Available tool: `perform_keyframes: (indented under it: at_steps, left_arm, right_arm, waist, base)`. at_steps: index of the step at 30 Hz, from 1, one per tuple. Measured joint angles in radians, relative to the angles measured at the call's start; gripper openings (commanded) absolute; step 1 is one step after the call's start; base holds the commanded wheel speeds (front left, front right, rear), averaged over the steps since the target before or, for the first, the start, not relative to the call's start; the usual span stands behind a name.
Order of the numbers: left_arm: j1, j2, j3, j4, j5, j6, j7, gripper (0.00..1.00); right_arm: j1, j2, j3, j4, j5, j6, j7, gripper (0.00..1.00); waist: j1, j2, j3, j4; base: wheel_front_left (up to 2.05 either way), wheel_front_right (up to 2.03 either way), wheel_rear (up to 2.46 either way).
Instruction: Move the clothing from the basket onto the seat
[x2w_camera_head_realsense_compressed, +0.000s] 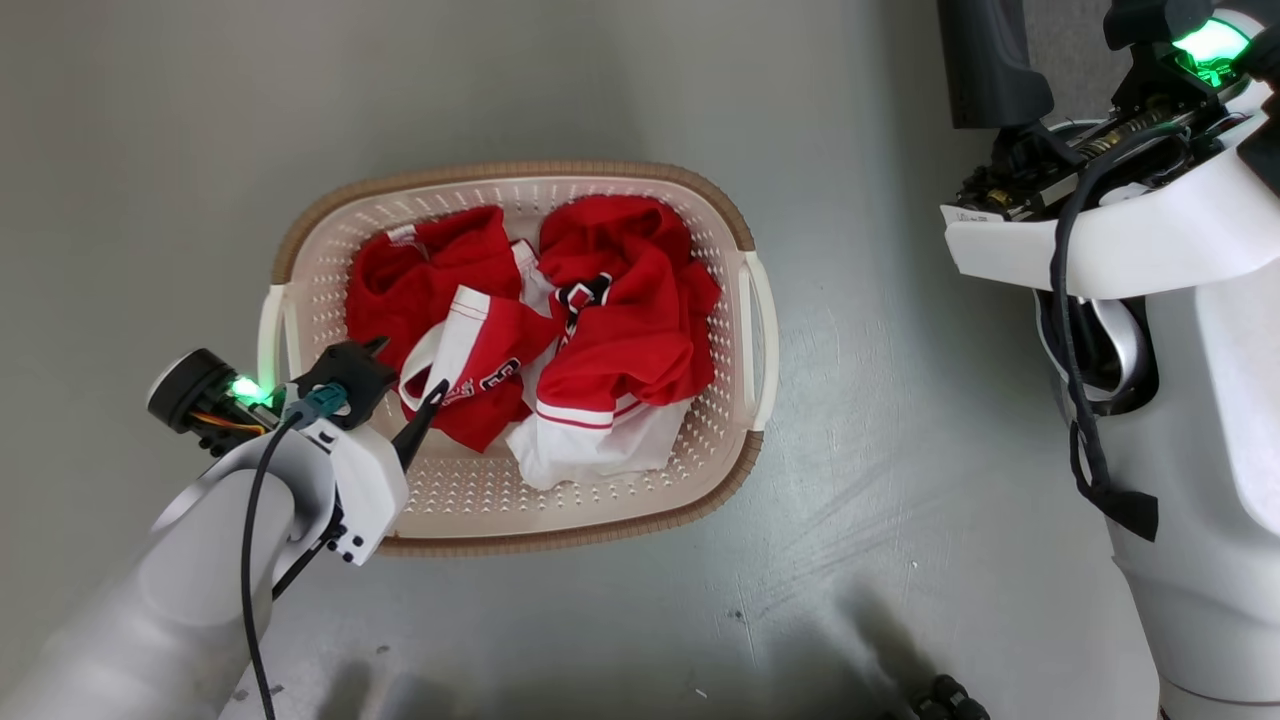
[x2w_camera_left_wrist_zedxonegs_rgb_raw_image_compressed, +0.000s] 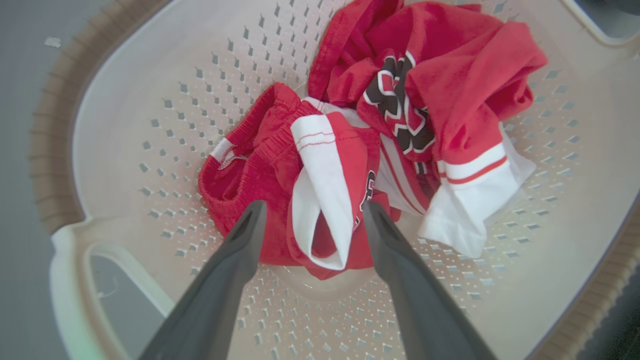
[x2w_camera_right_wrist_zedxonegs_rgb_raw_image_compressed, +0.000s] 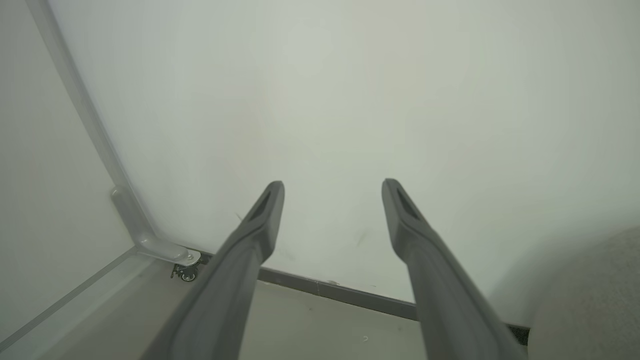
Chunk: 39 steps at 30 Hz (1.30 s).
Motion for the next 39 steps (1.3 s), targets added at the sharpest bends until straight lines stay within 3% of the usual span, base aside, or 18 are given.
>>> perform_keyframes:
  at_steps: [19, 27, 34, 36, 39]
  left_arm:
    - [-0.130, 0.006, -0.012, 0.067, 0.001, 0.003, 0.008, 1.00]
    - [-0.135, -0.041, -0.049, 0.077, -0.014, 0.000, 0.019, 1.00]
    - [-0.146, -0.035, -0.086, 0.078, -0.026, 0.000, 0.019, 1.00]
    - [-0.147, -0.039, -0.094, 0.079, -0.029, 0.000, 0.018, 0.00]
    - [-0.147, -0.040, -0.102, 0.079, -0.044, 0.000, 0.017, 0.00]
  right_arm:
    - [-0.059, 0.000, 0.017, -0.035, 0.016, 0.000, 0.000, 1.00]
    - [-0.092, -0.001, 0.015, -0.037, 0.030, 0.000, 0.000, 1.00]
    - [-0.099, -0.001, 0.011, -0.037, 0.040, 0.000, 0.000, 1.00]
    - [-0.099, -0.001, 0.011, -0.036, 0.040, 0.000, 0.000, 1.00]
    - [-0.099, -0.001, 0.010, -0.033, 0.040, 0.000, 0.000, 1.00]
  waist:
    - [0.0000, 0.0000, 0.126, -0.027]
    - [0.0000, 0.0000, 0.162, -0.037]
    - [-0.0001, 0.0000, 0.169, -0.044]
    - [-0.0001, 0.0000, 0.167, -0.045]
    - [-0.0001, 0.0000, 0.164, -0.045]
  base:
    - [0.00, 0.00, 0.00]
    - [0.00, 0.00, 0.00]
    - [0.00, 0.00, 0.00]
    - [0.00, 0.00, 0.00]
    - [0.00, 0.00, 0.00]
